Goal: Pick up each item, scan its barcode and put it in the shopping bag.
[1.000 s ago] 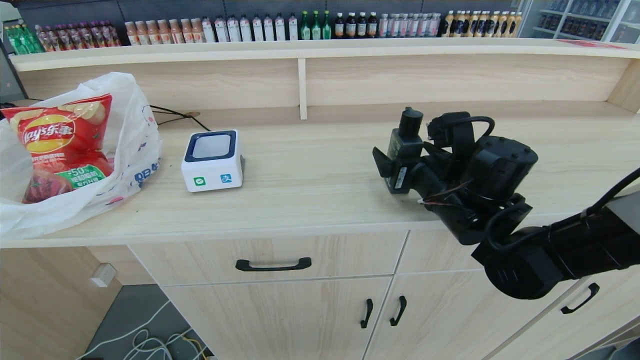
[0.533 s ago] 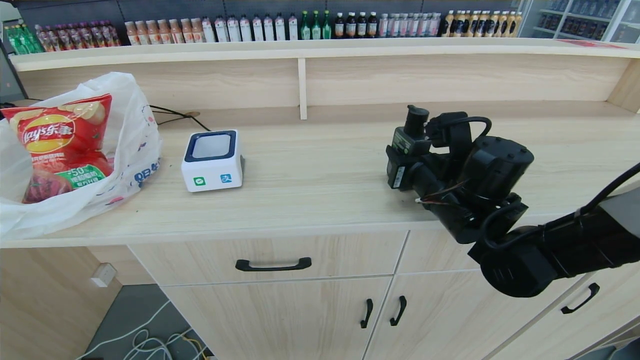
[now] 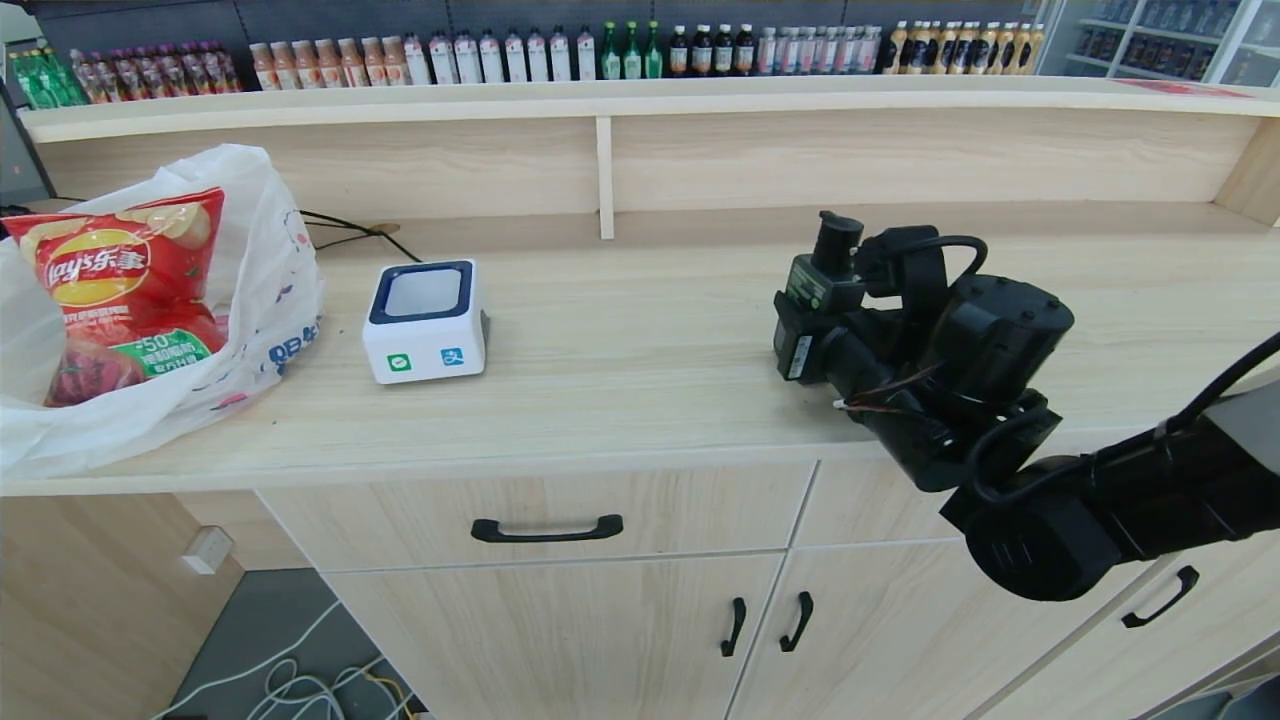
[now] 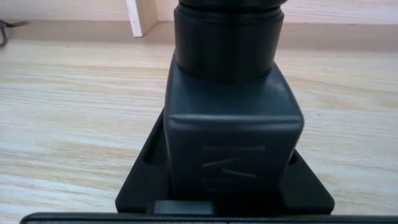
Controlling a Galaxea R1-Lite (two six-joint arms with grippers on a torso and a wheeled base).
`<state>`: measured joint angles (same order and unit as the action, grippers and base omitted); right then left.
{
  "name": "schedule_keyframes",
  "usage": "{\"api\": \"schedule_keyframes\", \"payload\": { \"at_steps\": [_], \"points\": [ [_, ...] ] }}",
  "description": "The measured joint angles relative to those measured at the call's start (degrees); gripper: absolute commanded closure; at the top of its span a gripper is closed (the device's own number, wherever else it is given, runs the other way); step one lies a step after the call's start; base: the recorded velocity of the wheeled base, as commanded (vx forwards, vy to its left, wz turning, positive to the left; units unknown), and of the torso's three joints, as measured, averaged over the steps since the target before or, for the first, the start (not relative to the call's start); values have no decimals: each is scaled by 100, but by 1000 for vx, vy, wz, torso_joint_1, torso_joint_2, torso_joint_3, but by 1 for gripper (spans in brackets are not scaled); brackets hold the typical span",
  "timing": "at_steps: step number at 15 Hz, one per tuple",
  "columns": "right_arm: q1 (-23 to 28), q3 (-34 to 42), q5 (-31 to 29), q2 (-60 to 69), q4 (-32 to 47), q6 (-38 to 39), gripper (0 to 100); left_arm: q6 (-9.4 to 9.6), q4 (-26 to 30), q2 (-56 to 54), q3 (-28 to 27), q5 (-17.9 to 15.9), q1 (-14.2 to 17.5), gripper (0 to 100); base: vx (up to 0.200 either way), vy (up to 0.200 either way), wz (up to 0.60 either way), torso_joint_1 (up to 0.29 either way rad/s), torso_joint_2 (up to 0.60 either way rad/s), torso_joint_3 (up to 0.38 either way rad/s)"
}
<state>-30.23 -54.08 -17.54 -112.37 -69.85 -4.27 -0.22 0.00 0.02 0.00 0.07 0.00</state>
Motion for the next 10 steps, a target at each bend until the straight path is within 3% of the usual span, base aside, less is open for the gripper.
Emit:
{"api": "schedule_keyframes", "payload": {
  "at_steps": [10],
  "points": [
    [-345, 885, 60, 874, -282, 20, 100, -2, 0, 0, 0, 0, 0, 0, 0, 0, 0, 0, 0, 0]
  ]
}}
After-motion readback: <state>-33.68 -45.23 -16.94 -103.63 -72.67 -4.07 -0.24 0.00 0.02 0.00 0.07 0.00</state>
